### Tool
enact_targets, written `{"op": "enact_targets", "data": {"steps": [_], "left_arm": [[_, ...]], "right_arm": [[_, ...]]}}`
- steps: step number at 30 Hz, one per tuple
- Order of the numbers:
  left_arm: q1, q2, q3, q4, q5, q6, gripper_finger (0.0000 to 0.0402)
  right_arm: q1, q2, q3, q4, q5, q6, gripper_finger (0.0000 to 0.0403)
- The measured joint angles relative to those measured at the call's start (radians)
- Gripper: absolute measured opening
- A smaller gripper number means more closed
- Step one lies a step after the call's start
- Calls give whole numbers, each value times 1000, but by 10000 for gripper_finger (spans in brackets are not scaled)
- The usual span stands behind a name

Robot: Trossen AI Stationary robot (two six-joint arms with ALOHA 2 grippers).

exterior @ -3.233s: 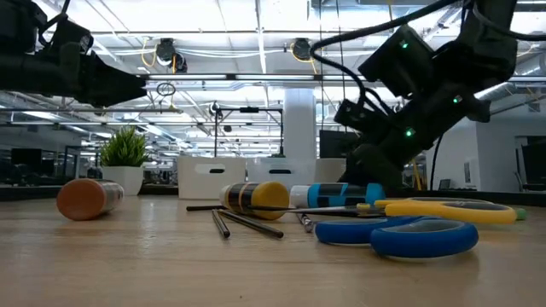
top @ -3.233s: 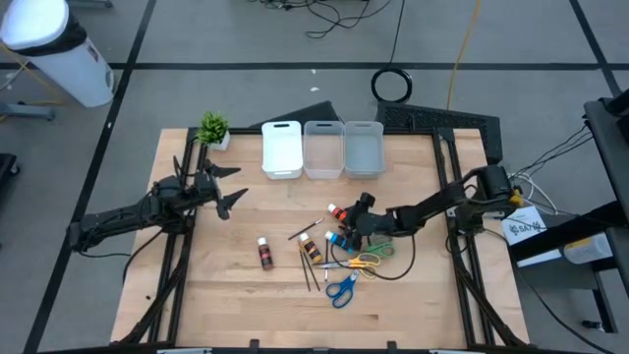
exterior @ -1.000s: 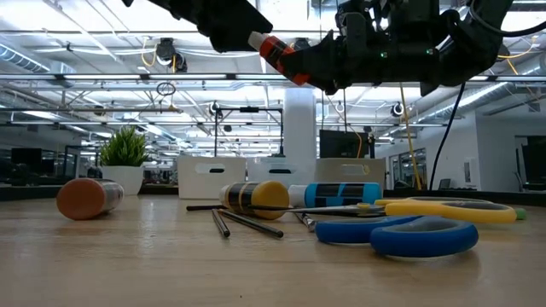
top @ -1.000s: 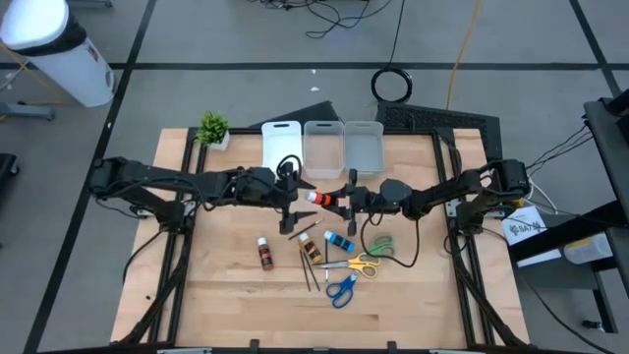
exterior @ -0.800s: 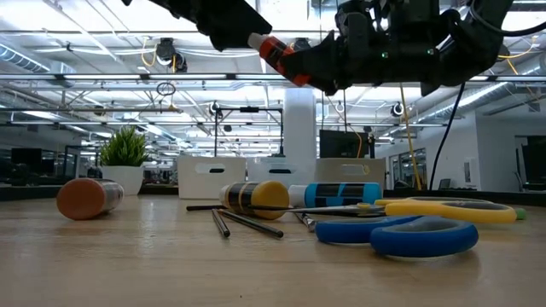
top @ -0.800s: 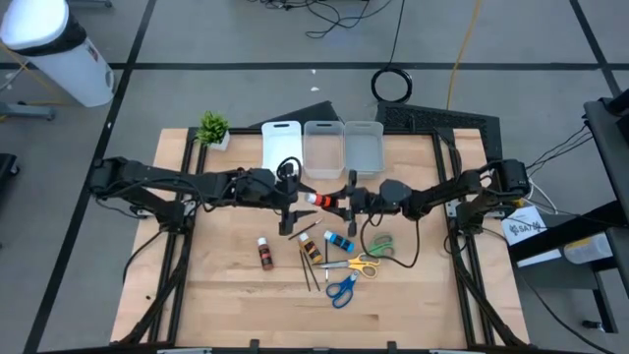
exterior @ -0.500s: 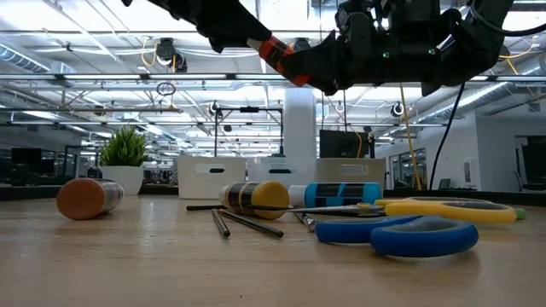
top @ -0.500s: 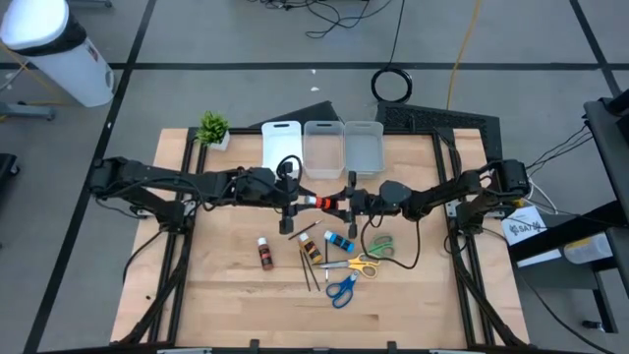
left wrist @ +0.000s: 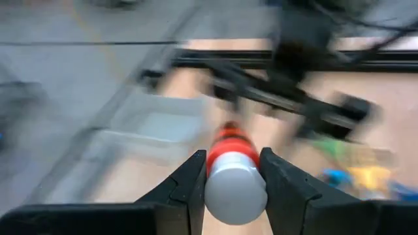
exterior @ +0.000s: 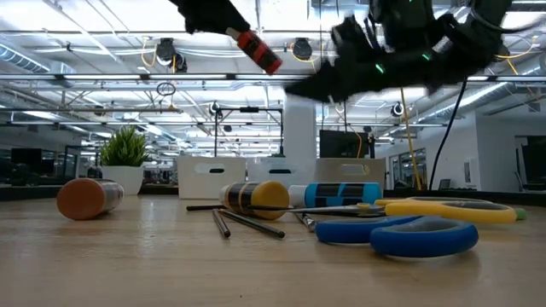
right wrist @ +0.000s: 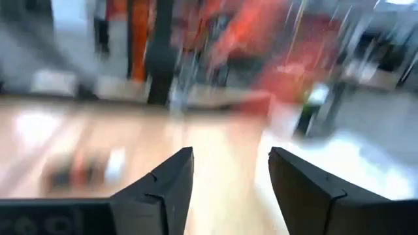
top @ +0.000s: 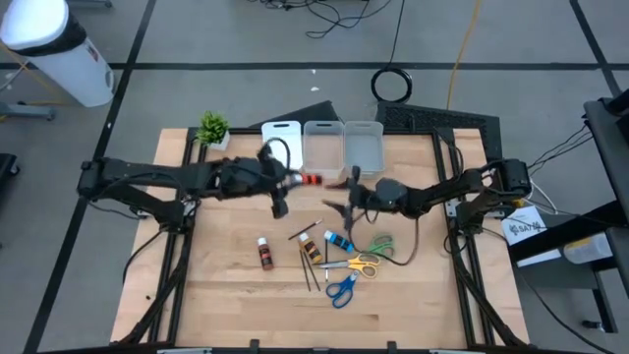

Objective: Pick & Place Paint Supplies
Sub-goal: Put the orange paint bottle into the white bin

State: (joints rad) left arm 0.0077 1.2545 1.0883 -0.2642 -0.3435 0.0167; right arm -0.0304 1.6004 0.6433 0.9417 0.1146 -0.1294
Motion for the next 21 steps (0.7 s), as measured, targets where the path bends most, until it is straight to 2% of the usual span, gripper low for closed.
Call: {"op": "enact_targets", "data": {"steps": [6,10,16,21], "left_arm": [[21,3,120,-199,-153,-2,123],[125,23,197,-308,-176,-36,123],[343,105,263,-471,-94,-82,123],[529,204,264,-518,69,-101,123]], "right_arm": [[-2,-2,10,-47,-9,54,206],[1,8,2,-139,-41,89,205],[0,4,4,-138,-67,93,201],[-1,3,5,-132,-67,93,201]]}}
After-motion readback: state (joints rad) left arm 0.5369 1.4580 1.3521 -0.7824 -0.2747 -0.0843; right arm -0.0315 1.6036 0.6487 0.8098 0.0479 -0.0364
